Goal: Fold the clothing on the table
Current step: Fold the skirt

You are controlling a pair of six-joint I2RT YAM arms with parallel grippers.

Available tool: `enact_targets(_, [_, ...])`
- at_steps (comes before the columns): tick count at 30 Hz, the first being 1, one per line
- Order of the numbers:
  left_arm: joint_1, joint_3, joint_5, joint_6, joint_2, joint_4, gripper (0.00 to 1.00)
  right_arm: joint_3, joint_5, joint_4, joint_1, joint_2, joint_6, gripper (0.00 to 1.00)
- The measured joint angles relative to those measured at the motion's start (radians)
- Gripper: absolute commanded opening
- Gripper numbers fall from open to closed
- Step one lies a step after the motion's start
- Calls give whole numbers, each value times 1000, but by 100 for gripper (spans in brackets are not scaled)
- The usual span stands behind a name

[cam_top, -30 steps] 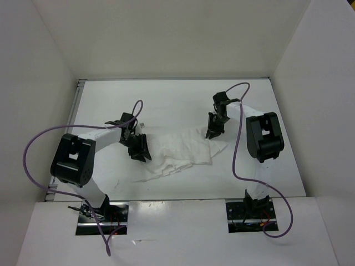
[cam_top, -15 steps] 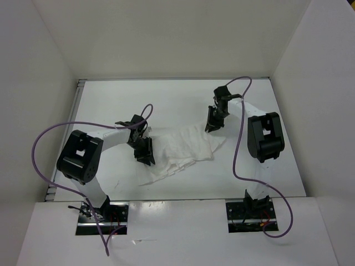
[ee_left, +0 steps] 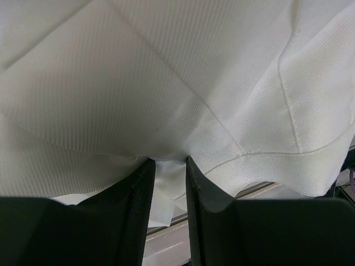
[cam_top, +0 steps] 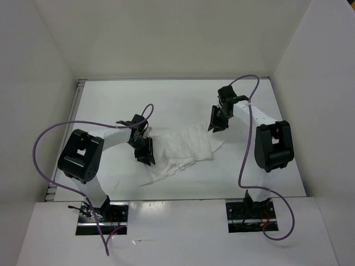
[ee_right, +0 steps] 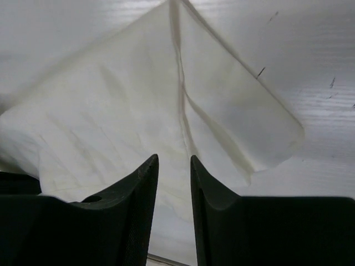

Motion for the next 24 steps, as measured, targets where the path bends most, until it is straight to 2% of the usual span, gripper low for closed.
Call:
enact_targets(6, [-1, 8, -2, 0, 5, -9, 37, -115, -49, 7, 0, 24, 0, 34])
enact_targets(11, [-1, 9, -2, 0, 7, -10, 37, -129, -93, 21, 0, 65, 0, 34])
enact_targets(14, [-1, 9, -3, 0, 7, -10, 37, -129, -122, 39, 0, 80, -2, 19])
enact_targets(15, [-1, 9, -3, 0, 7, -10, 37, -129, -132, 45, 0, 85, -5, 7])
enact_targets(17, [-1, 9, -3, 0, 8, -10, 36, -129, -148, 50, 0, 92, -5, 0])
enact_targets(24, [-1, 9, -4, 0, 8, -10, 35, -69, -107, 3, 0, 70, -4, 0])
